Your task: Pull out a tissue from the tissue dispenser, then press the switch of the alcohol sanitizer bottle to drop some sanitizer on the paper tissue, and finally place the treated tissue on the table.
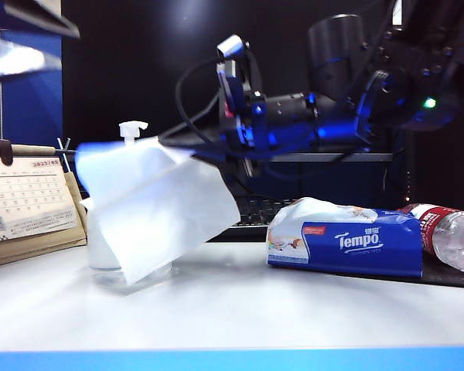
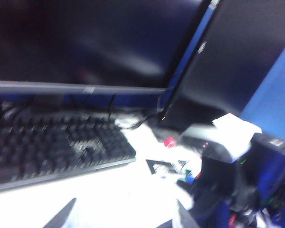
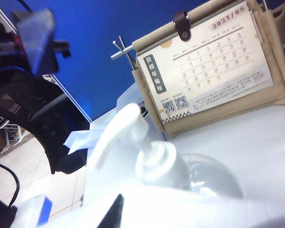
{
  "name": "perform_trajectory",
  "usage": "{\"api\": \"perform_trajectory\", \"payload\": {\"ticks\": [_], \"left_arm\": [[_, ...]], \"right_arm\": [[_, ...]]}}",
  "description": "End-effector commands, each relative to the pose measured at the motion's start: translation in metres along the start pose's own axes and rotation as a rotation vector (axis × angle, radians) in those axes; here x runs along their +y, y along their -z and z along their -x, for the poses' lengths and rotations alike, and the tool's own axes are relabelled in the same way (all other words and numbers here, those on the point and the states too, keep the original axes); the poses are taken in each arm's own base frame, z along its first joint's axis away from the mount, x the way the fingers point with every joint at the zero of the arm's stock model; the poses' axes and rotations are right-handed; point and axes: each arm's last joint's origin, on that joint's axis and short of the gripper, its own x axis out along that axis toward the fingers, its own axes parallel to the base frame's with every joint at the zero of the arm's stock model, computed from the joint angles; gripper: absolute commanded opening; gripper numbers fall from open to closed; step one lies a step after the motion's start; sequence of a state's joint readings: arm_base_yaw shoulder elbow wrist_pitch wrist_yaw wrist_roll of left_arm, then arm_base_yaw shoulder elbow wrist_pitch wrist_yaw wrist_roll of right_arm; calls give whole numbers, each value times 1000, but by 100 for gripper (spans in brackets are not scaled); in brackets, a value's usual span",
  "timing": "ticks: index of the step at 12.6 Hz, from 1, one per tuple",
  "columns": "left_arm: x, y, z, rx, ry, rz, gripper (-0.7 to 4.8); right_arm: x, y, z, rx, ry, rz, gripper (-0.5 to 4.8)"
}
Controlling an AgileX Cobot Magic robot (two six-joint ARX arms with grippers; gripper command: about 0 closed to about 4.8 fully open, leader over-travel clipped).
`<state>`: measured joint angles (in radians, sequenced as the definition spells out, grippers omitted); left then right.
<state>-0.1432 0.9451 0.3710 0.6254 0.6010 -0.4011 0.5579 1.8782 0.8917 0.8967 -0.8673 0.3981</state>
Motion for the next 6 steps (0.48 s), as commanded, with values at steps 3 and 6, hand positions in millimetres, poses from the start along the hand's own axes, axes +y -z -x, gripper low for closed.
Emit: {"api": "perform_trajectory", "payload": {"ticks": [3, 6], "left_arm": [[13, 8, -17, 27, 7, 67, 237], [16, -2, -49, 67, 51, 45, 237]], "right_arm": [[1, -10, -3, -23, -10, 35, -5], [1, -10, -3, -23, -9, 31, -5]]}}
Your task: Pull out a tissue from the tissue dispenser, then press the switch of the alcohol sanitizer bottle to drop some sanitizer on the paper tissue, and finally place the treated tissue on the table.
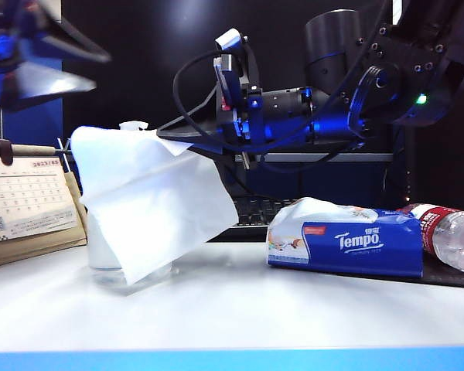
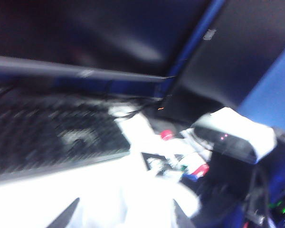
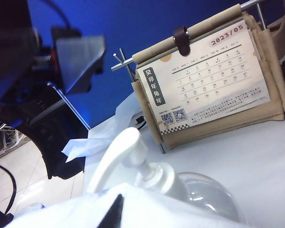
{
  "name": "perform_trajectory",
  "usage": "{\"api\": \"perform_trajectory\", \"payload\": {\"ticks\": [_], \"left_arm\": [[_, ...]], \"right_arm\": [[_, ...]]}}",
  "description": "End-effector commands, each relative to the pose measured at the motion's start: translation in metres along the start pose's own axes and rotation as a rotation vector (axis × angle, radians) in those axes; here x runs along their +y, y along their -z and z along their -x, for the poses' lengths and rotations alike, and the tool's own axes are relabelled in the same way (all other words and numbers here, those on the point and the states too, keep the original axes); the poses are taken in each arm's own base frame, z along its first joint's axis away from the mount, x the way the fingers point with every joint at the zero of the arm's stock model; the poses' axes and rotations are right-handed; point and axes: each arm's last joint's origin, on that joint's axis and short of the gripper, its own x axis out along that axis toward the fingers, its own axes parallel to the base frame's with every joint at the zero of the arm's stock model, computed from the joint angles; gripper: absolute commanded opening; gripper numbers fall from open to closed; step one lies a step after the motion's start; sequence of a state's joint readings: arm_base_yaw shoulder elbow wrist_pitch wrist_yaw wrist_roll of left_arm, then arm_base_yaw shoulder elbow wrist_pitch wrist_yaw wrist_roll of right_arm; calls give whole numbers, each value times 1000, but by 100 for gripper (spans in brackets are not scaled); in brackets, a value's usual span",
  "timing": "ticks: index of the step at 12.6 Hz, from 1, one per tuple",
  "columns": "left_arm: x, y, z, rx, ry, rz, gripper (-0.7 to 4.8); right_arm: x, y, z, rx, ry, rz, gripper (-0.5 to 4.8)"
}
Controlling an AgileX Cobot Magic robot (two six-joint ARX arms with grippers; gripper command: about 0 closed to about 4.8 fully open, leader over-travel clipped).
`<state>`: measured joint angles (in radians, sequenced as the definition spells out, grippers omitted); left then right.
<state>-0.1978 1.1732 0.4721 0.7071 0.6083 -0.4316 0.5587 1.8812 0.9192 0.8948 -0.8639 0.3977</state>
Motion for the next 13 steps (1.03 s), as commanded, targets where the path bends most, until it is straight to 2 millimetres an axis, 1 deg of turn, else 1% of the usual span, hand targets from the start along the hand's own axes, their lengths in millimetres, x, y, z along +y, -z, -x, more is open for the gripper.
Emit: {"api": "perform_trajectory", "payload": {"ticks": [1, 2, 3, 5, 6, 7, 8, 9, 13], "left_arm": [[8, 0, -13, 25, 0, 0, 236], [14, 8, -17, 67, -18, 31, 228], [15, 10, -18, 83, -3, 23, 178], [15, 11, -18, 84, -3, 25, 178], [12, 13, -18, 125, 75, 37, 176], [13, 14, -18, 138, 77, 46, 141], [13, 16, -18, 161, 96, 59, 6], [13, 16, -18, 160, 96, 57, -6], [12, 16, -18, 162, 102, 66, -6]], "right_arm": [[1, -3, 0, -9, -5, 14, -5], [0, -3, 0, -18, 16, 13, -5], [0, -4, 0, -28, 32, 16, -5], [0, -5, 0, -30, 31, 15, -5], [0, -5, 0, -35, 30, 16, -5], [0, -6, 0, -37, 30, 18, -5], [0, -6, 0, -39, 29, 12, -5], [0, -6, 0, -40, 28, 13, -5], [0, -6, 0, -41, 28, 12, -5]]}}
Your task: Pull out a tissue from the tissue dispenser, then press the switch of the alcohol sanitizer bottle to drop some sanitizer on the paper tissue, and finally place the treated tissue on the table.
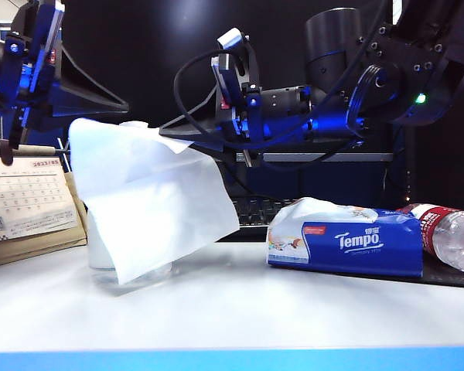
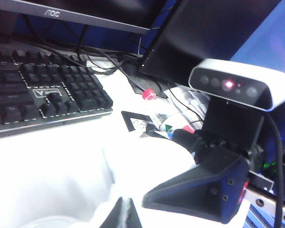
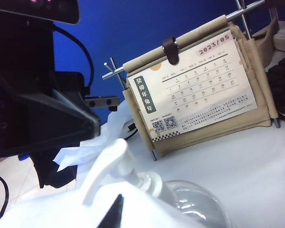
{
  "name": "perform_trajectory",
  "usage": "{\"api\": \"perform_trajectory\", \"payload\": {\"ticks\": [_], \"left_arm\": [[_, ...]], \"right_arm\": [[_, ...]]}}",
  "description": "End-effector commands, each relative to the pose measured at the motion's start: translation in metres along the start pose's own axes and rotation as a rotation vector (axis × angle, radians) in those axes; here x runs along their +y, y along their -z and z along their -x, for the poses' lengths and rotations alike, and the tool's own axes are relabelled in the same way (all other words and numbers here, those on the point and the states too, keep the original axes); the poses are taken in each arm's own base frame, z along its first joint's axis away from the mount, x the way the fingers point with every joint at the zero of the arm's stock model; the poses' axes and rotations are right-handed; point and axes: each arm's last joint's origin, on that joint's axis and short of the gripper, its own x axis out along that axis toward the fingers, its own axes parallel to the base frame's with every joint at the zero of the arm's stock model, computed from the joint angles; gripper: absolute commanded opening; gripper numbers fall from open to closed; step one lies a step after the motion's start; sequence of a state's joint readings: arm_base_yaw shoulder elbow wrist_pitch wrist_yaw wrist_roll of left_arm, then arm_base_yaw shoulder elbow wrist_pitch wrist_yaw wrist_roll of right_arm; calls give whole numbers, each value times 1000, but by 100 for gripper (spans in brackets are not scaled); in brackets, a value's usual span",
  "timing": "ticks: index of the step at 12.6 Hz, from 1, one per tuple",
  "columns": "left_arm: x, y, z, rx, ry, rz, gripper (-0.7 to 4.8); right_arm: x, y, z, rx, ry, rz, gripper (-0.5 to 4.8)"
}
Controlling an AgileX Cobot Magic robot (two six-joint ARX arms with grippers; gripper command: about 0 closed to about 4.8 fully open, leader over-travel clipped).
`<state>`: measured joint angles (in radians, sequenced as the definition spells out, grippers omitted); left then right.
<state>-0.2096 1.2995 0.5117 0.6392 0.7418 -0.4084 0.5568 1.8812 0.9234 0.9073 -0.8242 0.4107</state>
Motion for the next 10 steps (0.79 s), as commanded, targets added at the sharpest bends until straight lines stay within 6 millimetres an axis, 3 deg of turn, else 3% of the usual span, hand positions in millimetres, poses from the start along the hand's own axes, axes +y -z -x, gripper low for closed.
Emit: {"api": "perform_trajectory", "payload": {"ticks": [1, 3, 10], "left_arm": [[-2, -3, 0, -4, 27, -4, -6], [-3, -16, -4, 0, 24, -16, -6], [-2, -8, -6, 78, 28, 25, -6]], "right_arm": [[1, -3, 0, -14, -6, 13, -5], [1, -3, 0, -15, -6, 10, -5], [2, -5, 0, -29, -12, 17, -5]]}}
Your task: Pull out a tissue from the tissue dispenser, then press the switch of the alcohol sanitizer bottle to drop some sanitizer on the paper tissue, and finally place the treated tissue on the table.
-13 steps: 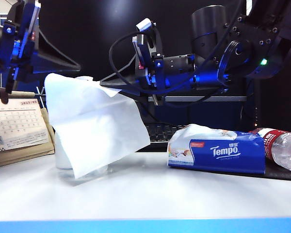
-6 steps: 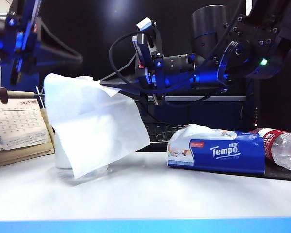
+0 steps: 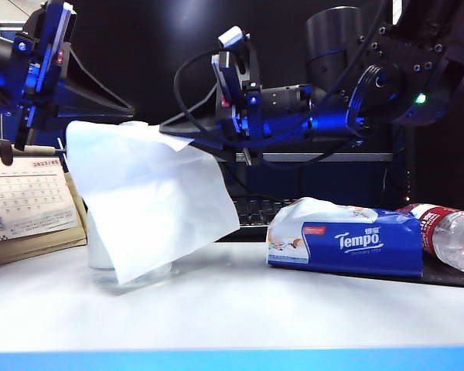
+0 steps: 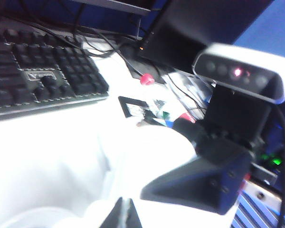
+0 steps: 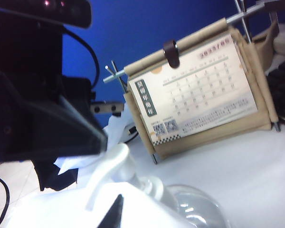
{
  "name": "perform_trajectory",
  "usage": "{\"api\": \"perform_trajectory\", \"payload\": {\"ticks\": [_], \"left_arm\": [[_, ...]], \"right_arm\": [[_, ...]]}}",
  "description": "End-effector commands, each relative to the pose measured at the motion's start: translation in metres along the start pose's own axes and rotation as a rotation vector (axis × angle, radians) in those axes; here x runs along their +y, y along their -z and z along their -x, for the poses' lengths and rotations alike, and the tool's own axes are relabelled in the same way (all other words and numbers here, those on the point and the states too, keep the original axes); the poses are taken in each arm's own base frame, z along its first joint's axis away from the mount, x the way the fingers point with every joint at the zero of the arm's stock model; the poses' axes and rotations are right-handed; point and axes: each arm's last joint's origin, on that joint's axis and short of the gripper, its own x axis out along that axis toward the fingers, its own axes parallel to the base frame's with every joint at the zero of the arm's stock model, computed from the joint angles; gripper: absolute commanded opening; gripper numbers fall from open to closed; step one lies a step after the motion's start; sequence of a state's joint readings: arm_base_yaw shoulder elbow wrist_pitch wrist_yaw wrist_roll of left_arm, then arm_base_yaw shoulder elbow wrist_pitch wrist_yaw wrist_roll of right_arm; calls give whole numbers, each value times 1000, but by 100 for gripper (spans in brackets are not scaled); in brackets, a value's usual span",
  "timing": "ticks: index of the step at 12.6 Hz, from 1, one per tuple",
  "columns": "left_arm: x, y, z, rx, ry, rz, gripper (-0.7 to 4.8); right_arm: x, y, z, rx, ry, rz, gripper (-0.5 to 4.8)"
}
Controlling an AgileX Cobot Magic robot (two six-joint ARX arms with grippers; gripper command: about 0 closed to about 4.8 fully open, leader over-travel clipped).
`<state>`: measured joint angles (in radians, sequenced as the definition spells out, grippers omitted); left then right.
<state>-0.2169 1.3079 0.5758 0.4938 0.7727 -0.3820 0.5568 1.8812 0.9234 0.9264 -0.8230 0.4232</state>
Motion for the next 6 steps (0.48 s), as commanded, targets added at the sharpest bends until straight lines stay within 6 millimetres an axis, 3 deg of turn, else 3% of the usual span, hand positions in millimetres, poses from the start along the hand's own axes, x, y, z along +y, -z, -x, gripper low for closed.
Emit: {"api": "perform_trajectory", "payload": {"ticks": [1, 4, 6], "left_arm": [[0, 1, -1, 20, 11, 6, -6], [9, 8, -6, 54, -3, 43, -6], [7, 0, -7, 45, -2, 40, -6]], "right_arm": [[2, -3, 0, -16, -8, 16, -5], [2, -3, 0, -16, -9, 5, -5], [2, -3, 0, -16, -9, 2, -5]]}}
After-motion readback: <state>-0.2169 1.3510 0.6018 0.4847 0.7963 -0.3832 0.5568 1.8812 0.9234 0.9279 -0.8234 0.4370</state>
